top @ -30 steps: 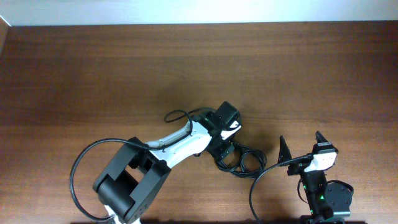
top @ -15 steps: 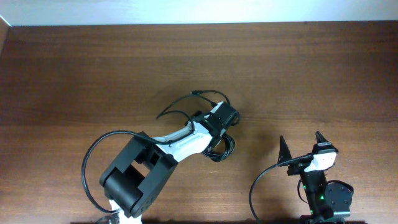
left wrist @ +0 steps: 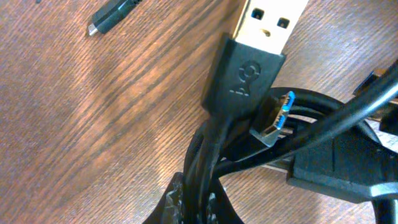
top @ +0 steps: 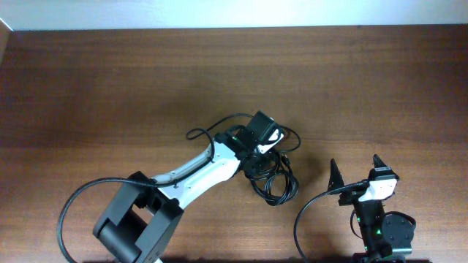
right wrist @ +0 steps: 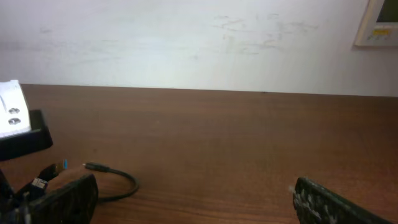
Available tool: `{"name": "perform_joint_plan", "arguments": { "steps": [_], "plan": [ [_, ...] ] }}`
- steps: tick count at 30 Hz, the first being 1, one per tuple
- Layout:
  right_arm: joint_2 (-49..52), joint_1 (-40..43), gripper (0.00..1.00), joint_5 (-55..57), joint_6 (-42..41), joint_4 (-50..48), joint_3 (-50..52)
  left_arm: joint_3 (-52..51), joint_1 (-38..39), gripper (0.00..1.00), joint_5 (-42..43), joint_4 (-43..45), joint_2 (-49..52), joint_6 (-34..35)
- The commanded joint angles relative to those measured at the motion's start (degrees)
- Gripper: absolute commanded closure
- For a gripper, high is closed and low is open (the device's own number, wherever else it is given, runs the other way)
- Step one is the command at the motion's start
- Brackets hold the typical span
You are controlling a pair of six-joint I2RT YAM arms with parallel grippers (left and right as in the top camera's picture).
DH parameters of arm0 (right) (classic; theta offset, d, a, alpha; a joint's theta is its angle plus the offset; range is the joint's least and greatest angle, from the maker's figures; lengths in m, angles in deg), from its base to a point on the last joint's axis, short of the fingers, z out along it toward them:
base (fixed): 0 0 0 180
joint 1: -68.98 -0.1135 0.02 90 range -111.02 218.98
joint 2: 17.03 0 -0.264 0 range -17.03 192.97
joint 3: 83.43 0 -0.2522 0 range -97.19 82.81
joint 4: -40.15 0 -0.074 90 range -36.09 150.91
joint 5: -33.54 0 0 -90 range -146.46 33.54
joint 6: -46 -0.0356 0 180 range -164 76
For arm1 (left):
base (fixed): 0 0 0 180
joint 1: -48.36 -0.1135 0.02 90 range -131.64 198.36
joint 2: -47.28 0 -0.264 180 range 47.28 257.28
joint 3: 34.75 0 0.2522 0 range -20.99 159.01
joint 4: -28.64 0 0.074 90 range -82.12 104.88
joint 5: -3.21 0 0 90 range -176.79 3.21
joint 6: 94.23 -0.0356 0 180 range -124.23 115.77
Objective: Untangle cables
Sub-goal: 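Close the left gripper on the bundle near the gold USB plug, then lift the bundle with the left gripper and reach the right gripper in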
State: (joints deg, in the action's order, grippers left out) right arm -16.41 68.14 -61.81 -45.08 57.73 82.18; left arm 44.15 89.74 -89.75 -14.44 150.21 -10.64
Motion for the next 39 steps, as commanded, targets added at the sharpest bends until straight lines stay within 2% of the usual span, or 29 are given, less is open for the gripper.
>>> {"name": "perform_joint_plan", "arguments": {
  "steps": [1, 3, 5, 6, 8, 9, 11, 13, 15, 18, 20, 21, 24, 26, 28, 30, 32, 33, 37, 39],
  "plan": [
    [-0.4, -0.3, 0.01, 1.1, 0.2, 0.3, 0.3, 0.3, 0.1, 1.0, 3.2, 0.4, -1.4, 0.1],
    [-0.4, -0.3, 0.01, 1.1, 0.2, 0.3, 0.3, 0.3, -0.5, 1.0, 3.7, 1.2, -1.5, 0.2],
    [-0.4, -0.3, 0.01, -2.9, -1.4, -0.1, 0.3, 0.4, -2.8, 1.0, 3.7, 2.3, -1.8, 3.7],
    [-0.4, -0.3, 0.01, -4.9, -5.9, -0.3, 0.3, 0.4, -5.4, 1.0, 3.7, 3.6, -1.8, 9.0],
    [-0.4, -0.3, 0.01, -6.3, -21.1, 0.1, -0.2, 0.4, -10.1, 1.0, 4.8, 4.9, -1.8, 16.2],
    [-0.4, -0.3, 0.01, -9.0, -24.1, 0.5, -1.0, 0.4, -12.5, 1.0, 7.4, 4.9, -1.8, 17.6],
    [-0.4, -0.3, 0.01, -13.6, -25.0, 3.3, -3.7, 0.4, -15.1, 1.0, 10.1, 4.7, -1.8, 18.1],
    [1.2, -0.3, 0.01, -13.5, -25.8, 12.3, -9.2, 0.4, -16.2, 1.0, 10.3, 3.5, -1.8, 26.0],
    [4.5, -0.3, 0.01, -13.5, -25.8, 15.9, -14.0, 0.4, -16.2, 1.0, 10.3, 3.1, -1.8, 28.9],
    [16.9, -0.3, 0.01, -13.6, -25.7, 24.3, -25.4, 0.4, -16.2, 1.0, 10.7, 2.1, -1.8, 33.0],
    [31.5, -0.3, 0.01, -15.0, -25.8, 33.2, -35.6, 0.4, -16.2, 1.0, 10.7, 1.7, -1.8, 35.5],
    [37.4, -0.3, 0.01, -18.4, -25.8, 34.5, -38.7, 0.4, -16.2, 1.0, 10.7, 1.6, -1.8, 35.5],
    [50.0, -0.3, 0.01, -32.2, -25.8, 29.7, -40.9, 0.4, -16.2, 1.0, 10.7, 1.6, -1.8, 35.5],
    [56.2, -0.3, 0.01, -41.0, -25.8, 23.1, -40.9, 0.4, -16.2, 1.0, 10.7, 1.6, -1.8, 35.5],
    [62.4, -0.6, 0.01, -55.8, -24.0, 16.3, -40.9, 0.4, -16.2, 1.0, 10.8, 1.6, -1.8, 35.6],
    [65.8, -3.0, 0.19, -53.5, -19.7, 15.9, -40.9, 0.4, -15.8, 1.0, 11.4, 1.6, -1.8, 38.6],
    [67.3, -7.1, 0.35, -45.4, -18.8, 16.0, -40.9, 0.4, -15.3, 1.0, 13.7, 1.7, -1.8, 39.0],
    [67.3, -9.4, 0.38, -40.2, -18.8, 16.1, -40.9, 0.4, -15.2, 1.0, 13.7, 1.7, -1.8, 39.0],
    [67.3, -13.8, 0.36, -26.1, -19.3, 17.8, -40.9, 0.4, -15.2, 1.0, 17.0, 1.7, -1.8, 39.0],
    [67.3, -13.9, 0.32, -22.6, -20.4, 19.2, -40.9, 0.4, -15.1, 1.0, 17.1, 1.7, -1.8, 39.0]
  ]
}}
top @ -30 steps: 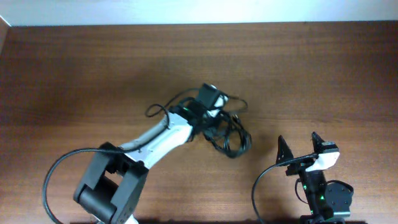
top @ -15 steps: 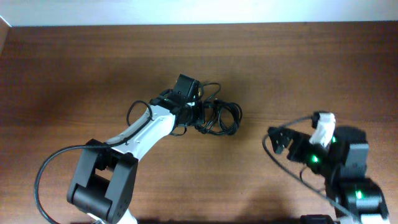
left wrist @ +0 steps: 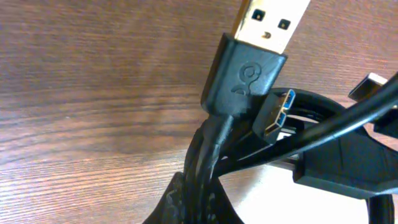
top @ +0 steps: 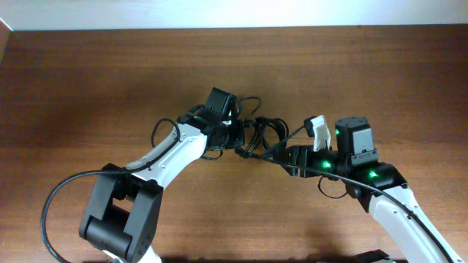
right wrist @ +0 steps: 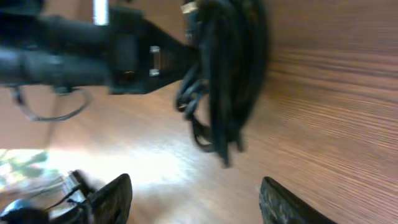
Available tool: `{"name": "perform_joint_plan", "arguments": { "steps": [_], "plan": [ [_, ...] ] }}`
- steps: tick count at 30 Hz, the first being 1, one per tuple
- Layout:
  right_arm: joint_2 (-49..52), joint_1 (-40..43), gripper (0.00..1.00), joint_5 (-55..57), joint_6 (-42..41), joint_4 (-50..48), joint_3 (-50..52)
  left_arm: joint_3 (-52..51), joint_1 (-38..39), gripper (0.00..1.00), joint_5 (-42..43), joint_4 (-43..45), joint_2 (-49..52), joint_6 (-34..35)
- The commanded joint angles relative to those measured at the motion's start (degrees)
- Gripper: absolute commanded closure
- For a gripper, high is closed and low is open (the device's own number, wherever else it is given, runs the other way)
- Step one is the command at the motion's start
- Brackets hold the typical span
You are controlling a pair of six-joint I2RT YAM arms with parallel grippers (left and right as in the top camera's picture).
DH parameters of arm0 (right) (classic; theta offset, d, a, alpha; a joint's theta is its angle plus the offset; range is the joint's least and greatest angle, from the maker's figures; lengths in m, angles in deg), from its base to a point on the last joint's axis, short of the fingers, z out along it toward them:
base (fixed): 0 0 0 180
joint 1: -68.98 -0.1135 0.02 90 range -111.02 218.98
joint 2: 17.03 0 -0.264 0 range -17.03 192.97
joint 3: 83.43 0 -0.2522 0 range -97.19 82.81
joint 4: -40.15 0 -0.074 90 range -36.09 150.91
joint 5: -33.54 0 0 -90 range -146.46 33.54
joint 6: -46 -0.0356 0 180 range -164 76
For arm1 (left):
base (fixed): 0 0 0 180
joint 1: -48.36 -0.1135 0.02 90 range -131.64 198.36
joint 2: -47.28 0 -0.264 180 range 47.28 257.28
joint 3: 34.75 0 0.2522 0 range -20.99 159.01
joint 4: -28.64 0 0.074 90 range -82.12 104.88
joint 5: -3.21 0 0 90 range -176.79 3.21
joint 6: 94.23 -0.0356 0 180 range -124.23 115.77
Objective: Untangle cables
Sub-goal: 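Lift the bundle with the left gripper and reach the right gripper in, then grasp a cable loop with the right gripper beside the left gripper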
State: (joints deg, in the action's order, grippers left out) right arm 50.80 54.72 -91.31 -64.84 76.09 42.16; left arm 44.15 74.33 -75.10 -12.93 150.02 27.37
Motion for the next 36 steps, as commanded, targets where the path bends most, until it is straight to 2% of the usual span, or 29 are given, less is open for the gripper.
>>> {"name": "perform_joint_plan", "arguments": {
  "steps": [1, 7, 8, 10, 12, 14, 15, 18, 20, 21, 26, 31, 33, 36],
  "plan": [
    [0.1, -0.5, 0.3, 6.9, -0.6, 1.0, -0.9, 0.4, 0.3, 1.0, 2.5, 0.2, -1.6, 1.0],
    [0.1, -0.5, 0.3, 7.1, -0.6, 0.9, -0.9, 0.4, 4.9, 1.0, 2.5, 0.6, -1.6, 0.9],
    [0.1, -0.5, 0.33, 7.1, -0.6, 0.9, -0.9, 0.4, 5.4, 1.0, 2.5, 0.8, -1.6, 0.9],
    [0.1, -0.5, 0.54, 7.3, -0.6, 1.0, -0.9, 0.4, 6.0, 1.0, 2.4, 1.0, -1.6, 0.9],
    [0.1, -0.5, 0.68, 7.3, -0.6, 1.0, -0.9, 0.4, 5.9, 1.0, 1.6, 1.1, -1.6, 1.0],
    [0.1, -0.5, 0.68, 7.3, -0.6, 1.0, -0.9, 0.4, 6.0, 1.0, 0.5, 1.1, -1.6, 1.0],
    [0.1, -0.5, 0.57, 7.3, -0.6, 1.0, -0.9, 0.4, 5.9, 1.0, 0.5, 1.1, -1.6, 1.0],
    [0.1, -0.5, 0.44, 7.3, -0.6, 1.0, -0.9, 0.4, 5.9, 1.0, 0.2, 1.4, -1.6, 1.0],
    [0.1, -0.5, 0.45, 7.3, -0.6, 1.0, -0.9, 0.4, 5.7, 1.0, -2.1, 1.3, -1.6, 2.3],
    [0.1, -0.5, 0.5, 7.3, -0.6, 1.0, -0.9, 0.4, 5.7, 1.0, -2.1, 1.3, -1.6, 2.3],
    [0.1, -0.5, 0.96, 8.0, -0.6, 1.4, -0.9, 0.4, 5.7, 1.0, -2.1, 1.3, -1.6, 2.5],
    [0.1, -0.5, 0.96, 8.6, -0.6, 2.0, -0.9, 0.4, 5.6, 1.0, -2.1, 1.2, -1.6, 4.2],
    [0.1, -0.5, 0.96, 8.4, 0.3, 2.5, -0.9, 0.4, 4.2, 1.0, -2.1, 0.7, -1.6, 8.9],
    [0.1, -0.5, 0.96, 2.4, 7.0, 2.4, -0.9, 0.4, 0.4, 1.0, -1.3, -2.4, -1.6, 16.7]
  ]
}}
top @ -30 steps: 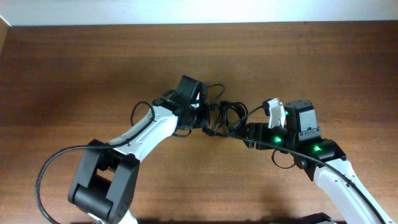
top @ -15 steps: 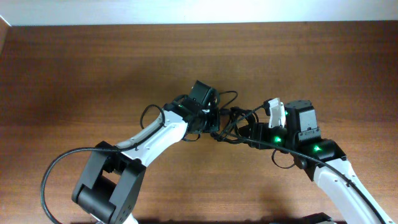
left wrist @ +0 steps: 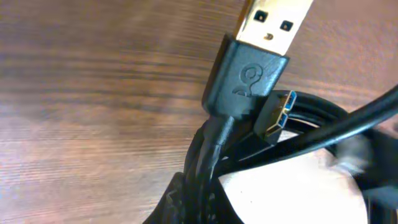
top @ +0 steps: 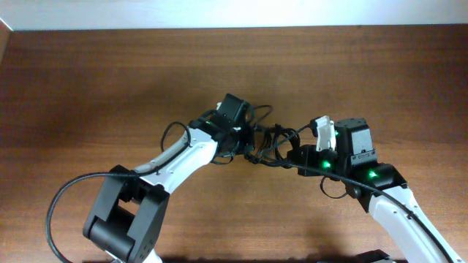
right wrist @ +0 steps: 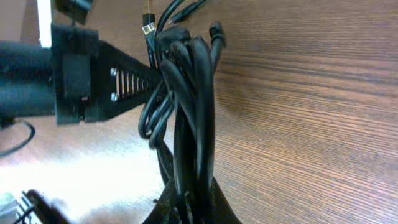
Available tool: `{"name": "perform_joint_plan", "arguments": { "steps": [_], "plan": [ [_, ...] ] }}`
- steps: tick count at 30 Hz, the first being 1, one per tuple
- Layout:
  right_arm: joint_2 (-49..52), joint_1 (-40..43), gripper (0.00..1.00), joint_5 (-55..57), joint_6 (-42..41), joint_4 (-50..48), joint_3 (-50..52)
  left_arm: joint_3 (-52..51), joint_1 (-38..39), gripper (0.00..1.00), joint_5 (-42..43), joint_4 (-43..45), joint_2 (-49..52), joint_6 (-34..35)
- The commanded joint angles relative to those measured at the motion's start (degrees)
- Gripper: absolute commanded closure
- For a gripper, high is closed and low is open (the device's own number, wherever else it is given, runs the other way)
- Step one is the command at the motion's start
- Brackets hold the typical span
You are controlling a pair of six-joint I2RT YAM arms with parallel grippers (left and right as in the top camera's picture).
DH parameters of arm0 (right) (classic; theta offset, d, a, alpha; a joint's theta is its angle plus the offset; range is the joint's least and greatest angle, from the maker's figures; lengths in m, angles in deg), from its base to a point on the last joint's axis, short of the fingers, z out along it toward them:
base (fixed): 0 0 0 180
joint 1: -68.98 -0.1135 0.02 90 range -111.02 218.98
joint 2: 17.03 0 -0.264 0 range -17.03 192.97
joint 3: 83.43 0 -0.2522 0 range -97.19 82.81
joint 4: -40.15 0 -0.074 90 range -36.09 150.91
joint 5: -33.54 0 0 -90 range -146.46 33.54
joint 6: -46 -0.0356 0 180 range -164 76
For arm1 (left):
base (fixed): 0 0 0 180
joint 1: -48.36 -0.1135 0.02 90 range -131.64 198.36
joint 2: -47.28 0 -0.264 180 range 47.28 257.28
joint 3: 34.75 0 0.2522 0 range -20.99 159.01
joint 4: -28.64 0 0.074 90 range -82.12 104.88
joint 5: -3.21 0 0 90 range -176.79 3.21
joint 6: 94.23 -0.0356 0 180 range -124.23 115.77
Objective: Untangle cables
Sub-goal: 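Grasp a cable loop with the right gripper beside the left gripper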
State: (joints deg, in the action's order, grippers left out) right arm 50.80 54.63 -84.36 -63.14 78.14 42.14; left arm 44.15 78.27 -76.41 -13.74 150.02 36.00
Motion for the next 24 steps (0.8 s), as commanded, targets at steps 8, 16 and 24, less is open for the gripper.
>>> {"name": "perform_joint_plan", "arguments": {
  "steps": [8, 16, 24],
  "plan": [
    [0.1, -0.4, 0.96, -14.7, 9.0, -2.6, -0.8, 0.4, -7.5, 1.0, 2.6, -3.0, -1.6, 9.3],
    [0.1, -0.4, 0.96, -23.1, 22.0, 1.3, -0.8, 0.4, -15.8, 1.0, 0.2, -7.5, -1.6, 14.4],
    [0.1, -0.3, 0.96, -34.2, 21.7, -6.1, -0.8, 0.4, -16.4, 1.0, -1.9, -7.7, -1.6, 14.4]
  ]
}}
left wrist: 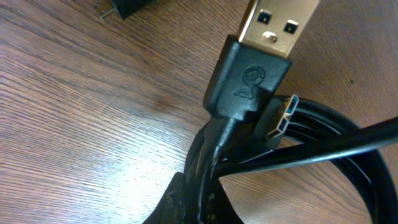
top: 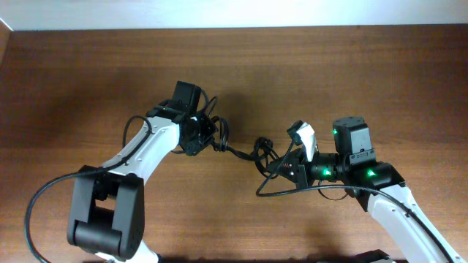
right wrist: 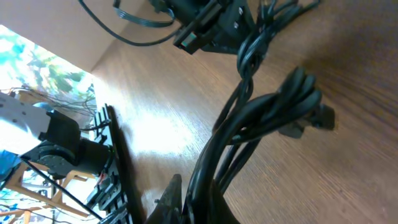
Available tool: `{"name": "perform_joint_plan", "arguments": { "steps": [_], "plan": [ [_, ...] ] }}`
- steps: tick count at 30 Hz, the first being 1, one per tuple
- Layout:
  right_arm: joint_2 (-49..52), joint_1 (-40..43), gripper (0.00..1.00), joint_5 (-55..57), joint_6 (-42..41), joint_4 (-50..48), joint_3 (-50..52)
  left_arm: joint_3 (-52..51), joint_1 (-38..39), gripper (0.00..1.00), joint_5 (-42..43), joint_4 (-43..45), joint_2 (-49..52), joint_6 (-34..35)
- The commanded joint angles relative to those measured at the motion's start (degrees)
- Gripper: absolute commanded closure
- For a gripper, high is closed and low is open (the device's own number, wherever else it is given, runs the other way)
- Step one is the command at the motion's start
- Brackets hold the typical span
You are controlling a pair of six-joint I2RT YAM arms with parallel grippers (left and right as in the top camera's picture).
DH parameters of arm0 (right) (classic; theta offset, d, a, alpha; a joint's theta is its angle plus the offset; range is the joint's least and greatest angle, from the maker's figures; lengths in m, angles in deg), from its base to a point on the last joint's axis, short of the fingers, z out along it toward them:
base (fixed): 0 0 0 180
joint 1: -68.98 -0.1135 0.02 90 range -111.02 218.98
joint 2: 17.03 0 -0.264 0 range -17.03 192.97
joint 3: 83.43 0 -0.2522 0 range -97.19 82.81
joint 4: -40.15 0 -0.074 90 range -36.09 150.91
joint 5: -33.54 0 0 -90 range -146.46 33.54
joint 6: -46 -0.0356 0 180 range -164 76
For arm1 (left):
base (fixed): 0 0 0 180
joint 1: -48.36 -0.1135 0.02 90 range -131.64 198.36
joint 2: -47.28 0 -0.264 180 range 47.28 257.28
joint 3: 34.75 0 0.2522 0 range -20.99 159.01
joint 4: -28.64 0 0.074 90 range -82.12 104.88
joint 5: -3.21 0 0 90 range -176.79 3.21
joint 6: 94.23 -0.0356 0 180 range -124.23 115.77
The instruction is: Untangle cables
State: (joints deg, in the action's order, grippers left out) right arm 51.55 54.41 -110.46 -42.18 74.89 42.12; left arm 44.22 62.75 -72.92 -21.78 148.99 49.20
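Black cables are split between my two grippers above the wooden table (top: 88,73). My left gripper (top: 196,139) is shut on one bunch (left wrist: 211,149), with a gold USB-A plug (left wrist: 273,25) and a blue-tipped micro-B plug (left wrist: 283,112) sticking out past the fingers. My right gripper (top: 287,169) is shut on another looped bunch (right wrist: 261,109). A single taut strand (top: 238,152) joins the two bunches. One loop (top: 281,191) hangs below the right gripper.
A small black connector (left wrist: 124,7) lies on the table at the top of the left wrist view. The table's back edge meets a white wall (top: 234,14). The right arm's base stands at the bottom right.
The two grippers have moved apart: the left one up and to the left, the right one slightly down. The bundle that sat pressed between them is now drawn out into two bunches joined by a strand.
First my left gripper held the tangled bundle at mid-table while the right arm was parked, open, at the front right. Then the right gripper stood open at the bundle, then shut on it. Now the bundle is pulled into two parts.
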Motion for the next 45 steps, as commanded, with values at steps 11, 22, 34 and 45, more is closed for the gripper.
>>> {"name": "perform_joint_plan", "arguments": {
  "steps": [11, 22, 34, 45],
  "plan": [
    [-0.7, 0.0, 0.96, 12.2, -34.2, -23.1, -0.8, 0.3, -0.7, 1.0, 1.6, 2.2, -0.6, -17.2],
    [-0.7, 0.0, 0.24, 18.7, -34.6, -7.2, -0.8, 0.3, -0.7, 1.0, 2.9, 4.1, -0.6, -28.4],
    [-0.7, 0.0, 0.01, 22.1, -42.9, -3.4, -0.8, 0.3, 1.1, 1.0, 3.8, 6.0, -0.6, -38.0],
    [1.4, -2.1, 0.17, 19.6, -39.1, -3.8, -0.8, 0.3, 4.4, 1.0, -0.2, 7.2, -0.6, -16.3]
  ]
}}
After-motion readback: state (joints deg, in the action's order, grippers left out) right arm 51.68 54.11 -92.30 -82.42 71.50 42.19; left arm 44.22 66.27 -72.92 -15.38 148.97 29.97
